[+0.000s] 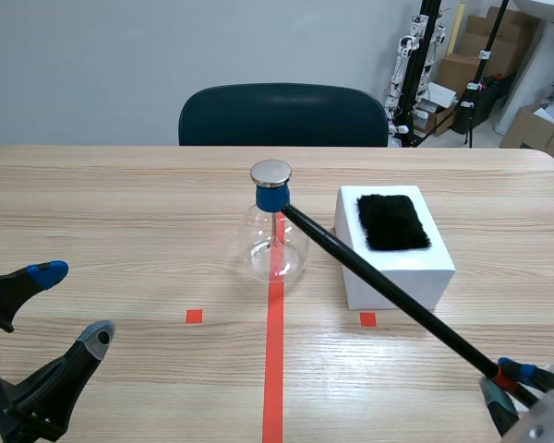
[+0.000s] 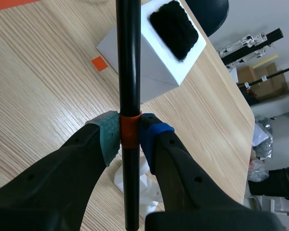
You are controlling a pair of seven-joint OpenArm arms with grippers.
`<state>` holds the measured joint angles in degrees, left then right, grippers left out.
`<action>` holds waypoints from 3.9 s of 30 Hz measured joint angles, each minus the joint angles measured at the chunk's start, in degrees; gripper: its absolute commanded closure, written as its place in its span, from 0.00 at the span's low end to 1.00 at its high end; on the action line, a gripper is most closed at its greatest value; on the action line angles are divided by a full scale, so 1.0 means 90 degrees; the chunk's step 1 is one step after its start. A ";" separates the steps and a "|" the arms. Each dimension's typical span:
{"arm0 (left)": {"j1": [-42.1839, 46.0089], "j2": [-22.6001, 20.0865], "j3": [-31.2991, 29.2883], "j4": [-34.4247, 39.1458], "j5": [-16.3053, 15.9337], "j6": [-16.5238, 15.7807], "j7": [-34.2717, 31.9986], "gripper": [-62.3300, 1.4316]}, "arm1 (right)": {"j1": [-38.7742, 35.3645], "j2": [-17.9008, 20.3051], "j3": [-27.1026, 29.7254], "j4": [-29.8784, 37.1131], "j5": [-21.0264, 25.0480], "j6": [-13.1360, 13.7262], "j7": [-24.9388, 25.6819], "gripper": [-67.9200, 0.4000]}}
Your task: Do the electroscope experiment. put the rod down on the box
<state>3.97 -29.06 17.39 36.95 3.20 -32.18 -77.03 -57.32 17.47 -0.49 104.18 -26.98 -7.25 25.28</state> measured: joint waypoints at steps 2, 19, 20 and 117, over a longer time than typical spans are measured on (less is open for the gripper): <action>0.0000 0.0000 0.0000 0.0000 0.0000 0.0000 0.0000 0.00 | 0.0000 0.0000 0.0000 0.0000 0.0000 0.0000 0.0034 0.99; 0.0000 0.0000 0.0000 0.0000 0.0000 0.0000 0.0000 0.00 | 0.0000 0.0000 0.0000 0.0000 -0.0027 0.0000 0.0160 0.99; 0.0000 0.0000 0.0000 0.0000 0.0000 0.0000 0.0000 0.00 | 0.0000 0.0000 0.0000 0.0000 -0.0027 0.0000 0.0160 0.99; 0.0000 0.0000 0.0000 0.0000 0.0000 0.0000 -0.0019 0.00 | 0.6946 0.1603 -0.1698 -0.3019 0.7597 0.0478 -0.9862 0.99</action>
<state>3.97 -29.06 17.39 36.95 3.20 -32.18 -77.21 5.19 31.90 -15.77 77.01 41.39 -2.94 -63.48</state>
